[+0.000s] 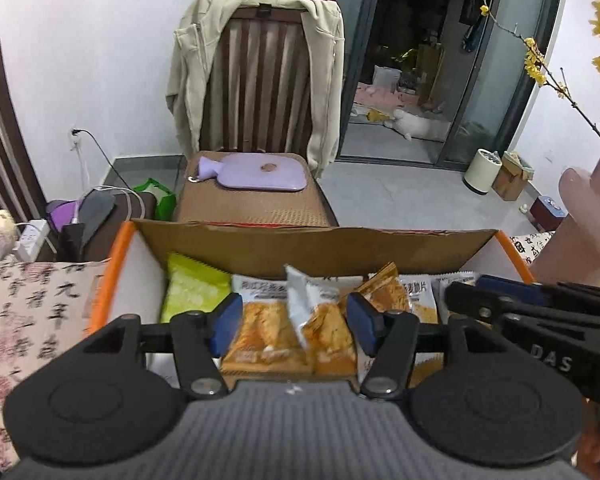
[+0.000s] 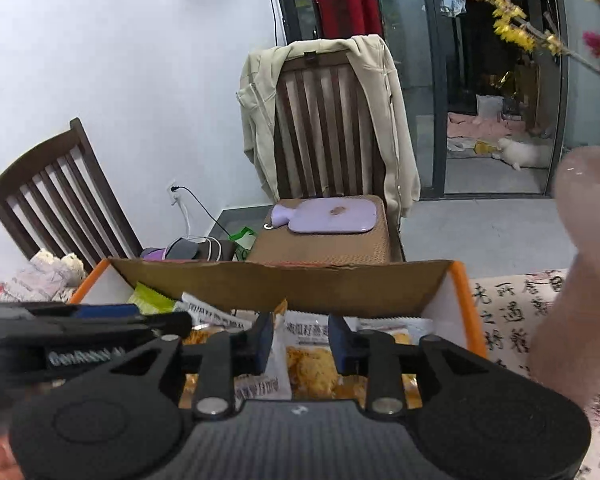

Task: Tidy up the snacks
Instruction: 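Carry both packets into the red box and open both tools, then move both tools back over the remaining snacks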

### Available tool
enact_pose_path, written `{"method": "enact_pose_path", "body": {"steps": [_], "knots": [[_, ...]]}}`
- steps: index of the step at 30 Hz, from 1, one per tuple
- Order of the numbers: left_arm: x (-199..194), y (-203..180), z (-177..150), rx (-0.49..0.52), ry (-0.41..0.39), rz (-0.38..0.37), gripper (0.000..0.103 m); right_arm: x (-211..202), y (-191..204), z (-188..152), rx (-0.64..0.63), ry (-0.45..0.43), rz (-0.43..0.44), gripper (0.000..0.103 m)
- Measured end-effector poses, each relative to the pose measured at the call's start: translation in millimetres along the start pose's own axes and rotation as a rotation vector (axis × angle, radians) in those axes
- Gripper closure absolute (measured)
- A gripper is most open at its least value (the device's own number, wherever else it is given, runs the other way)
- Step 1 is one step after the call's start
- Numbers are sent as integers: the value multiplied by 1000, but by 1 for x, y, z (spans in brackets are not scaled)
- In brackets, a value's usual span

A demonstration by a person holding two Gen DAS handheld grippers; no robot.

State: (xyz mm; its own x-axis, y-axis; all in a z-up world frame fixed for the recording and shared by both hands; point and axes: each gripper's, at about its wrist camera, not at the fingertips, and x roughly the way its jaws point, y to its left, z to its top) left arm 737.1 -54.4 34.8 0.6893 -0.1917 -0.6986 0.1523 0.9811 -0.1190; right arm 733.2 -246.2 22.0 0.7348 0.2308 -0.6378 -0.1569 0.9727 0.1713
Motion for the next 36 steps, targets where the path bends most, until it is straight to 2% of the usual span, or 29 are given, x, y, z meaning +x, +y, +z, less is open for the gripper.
{"method": "enact_pose_path", "body": {"steps": [4, 5, 6, 13, 16, 18, 20, 22, 27, 29, 31, 36], "knots": [[-39, 4, -7, 33, -38, 22, 38, -27, 1, -9, -42, 18, -14, 65], [-52, 5, -11, 43, -50, 24, 33, -39, 0, -15, -50, 20, -10, 65], [-67, 6, -18, 57, -65, 25, 28, -48, 0, -22, -55, 25, -8, 65], [-168, -4, -74, 102, -142, 74, 19, -124, -2, -79, -78, 25, -12, 60], [-213, -16, -108, 125, -179, 83, 15, -166, -4, -106, -83, -4, -9, 57], [-242, -24, -135, 147, -210, 95, 10, -198, -2, -127, -85, -20, -8, 56], [-265, -29, -161, 159, -231, 97, 9, -226, 0, -147, -89, -33, -3, 49], [-289, -30, -190, 150, -243, 92, 6, -256, 4, -169, -99, -50, 4, 47], [-337, -36, -264, 142, -285, 173, 0, -323, 19, -227, -143, -113, -13, 43], [-351, -38, -292, 124, -297, 209, 0, -347, 23, -250, -169, -138, -17, 33], [-364, -39, -319, 116, -304, 237, 0, -370, 27, -273, -175, -176, -19, 26], [-395, -44, -378, 116, -337, 290, 0, -411, 55, -329, -242, -239, -67, 18]]}}
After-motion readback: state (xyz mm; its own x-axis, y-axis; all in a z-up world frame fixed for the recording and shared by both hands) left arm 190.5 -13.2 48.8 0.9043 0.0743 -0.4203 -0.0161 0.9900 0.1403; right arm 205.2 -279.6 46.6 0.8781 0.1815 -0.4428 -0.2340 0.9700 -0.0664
